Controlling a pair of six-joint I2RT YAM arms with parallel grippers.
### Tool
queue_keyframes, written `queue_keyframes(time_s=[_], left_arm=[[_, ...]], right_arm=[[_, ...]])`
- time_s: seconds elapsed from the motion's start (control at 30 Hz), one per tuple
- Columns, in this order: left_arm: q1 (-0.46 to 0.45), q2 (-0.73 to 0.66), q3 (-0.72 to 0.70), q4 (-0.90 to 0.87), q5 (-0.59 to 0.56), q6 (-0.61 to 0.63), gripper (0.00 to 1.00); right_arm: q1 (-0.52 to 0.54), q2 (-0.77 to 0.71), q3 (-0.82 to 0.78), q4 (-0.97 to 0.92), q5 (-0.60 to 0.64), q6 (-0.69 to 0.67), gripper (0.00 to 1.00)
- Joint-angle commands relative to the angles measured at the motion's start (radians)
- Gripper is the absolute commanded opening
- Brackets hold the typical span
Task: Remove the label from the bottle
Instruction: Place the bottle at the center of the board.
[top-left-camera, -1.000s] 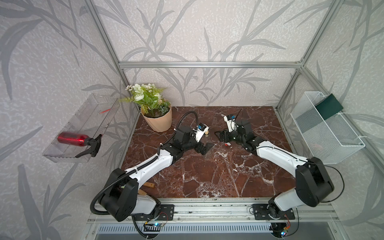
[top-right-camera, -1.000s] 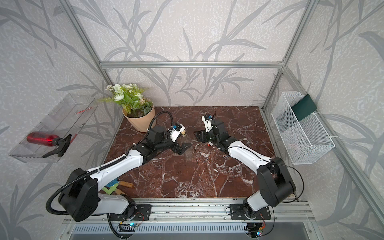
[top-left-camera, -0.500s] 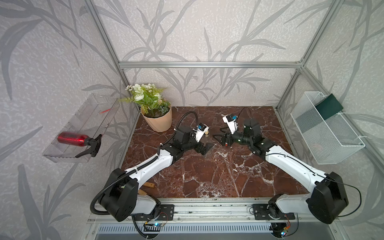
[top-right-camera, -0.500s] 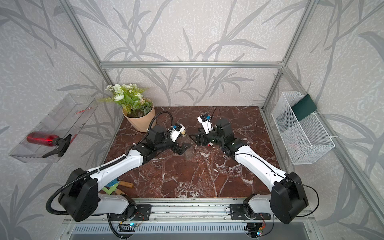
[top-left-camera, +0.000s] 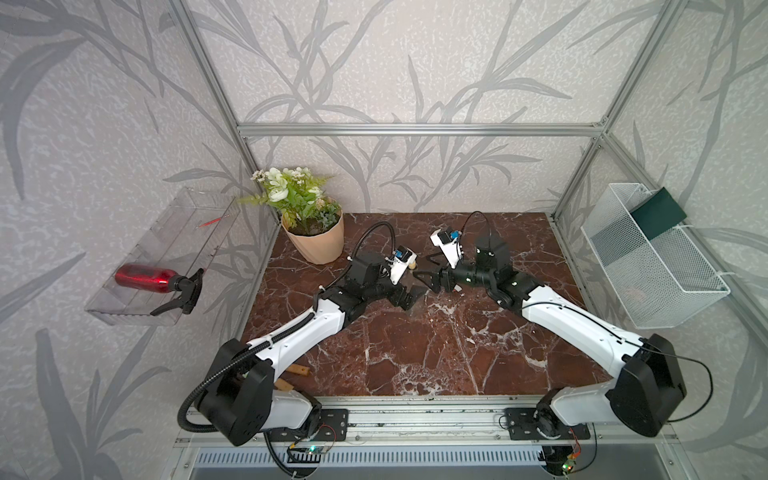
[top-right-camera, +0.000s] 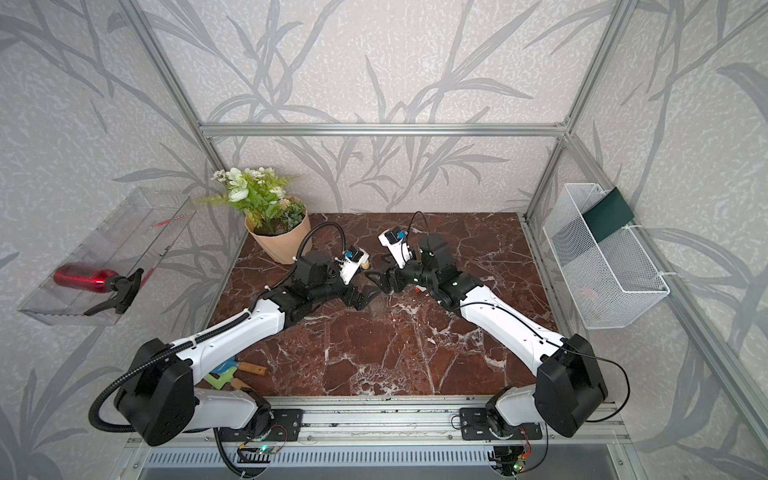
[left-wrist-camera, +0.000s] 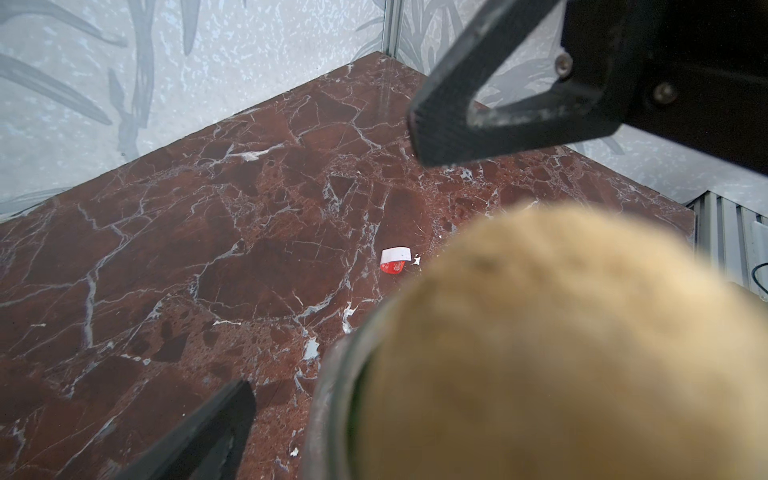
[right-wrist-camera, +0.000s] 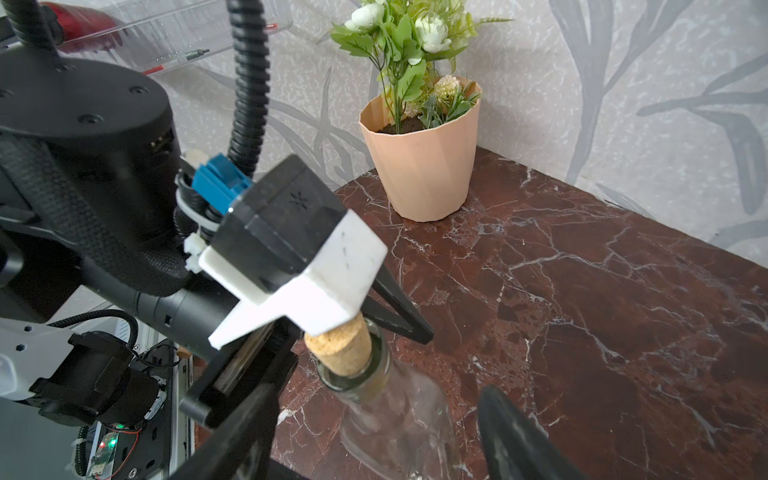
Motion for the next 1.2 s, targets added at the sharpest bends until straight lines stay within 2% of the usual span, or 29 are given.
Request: queue_keyframes(time_s=[0.0, 0.27, 0.43, 0.5, 0.7, 0.83, 1.0, 1.17], left_arm=[[0.004, -0.009, 0.02, -0.081, -0.017, 0.025, 0.99], [0.0, 0.006, 0.038, -0.075, -0.008, 0.022, 0.99], [-0.003, 0.009, 0.045, -0.079, -0.007, 0.026, 0.99], [-0.004, 0.006, 0.046, -0.08, -0.008, 0.027, 0.99], [-0.004, -0.001, 0.049, -0.082, -0.01, 0.031, 0.99], [-0.003, -0.013, 0.052, -0.08, -0.015, 0.031, 0.99], [-0.003, -0.034, 0.059, -0.077, -0.032, 0.029, 0.99], [-0.004, -0.073, 0.056, -0.056, -0.072, 0.02, 0.99]], right_arm=[[0.015, 0.025, 0.031, 0.027, 0.003, -0.022, 0.77], [0.032, 0.07, 0.051, 0.065, 0.026, -0.033, 0.75], [0.039, 0.098, 0.065, 0.095, 0.031, -0.031, 0.68], [0.042, 0.108, 0.072, 0.091, 0.03, -0.033, 0.59], [0.046, 0.109, 0.06, 0.104, 0.034, -0.028, 0.16], [0.046, 0.108, 0.055, 0.106, 0.035, -0.028, 0.06], [0.056, 0.107, 0.057, 0.096, 0.048, -0.044, 0.0], [0.071, 0.091, 0.059, 0.069, 0.105, -0.096, 0.0]])
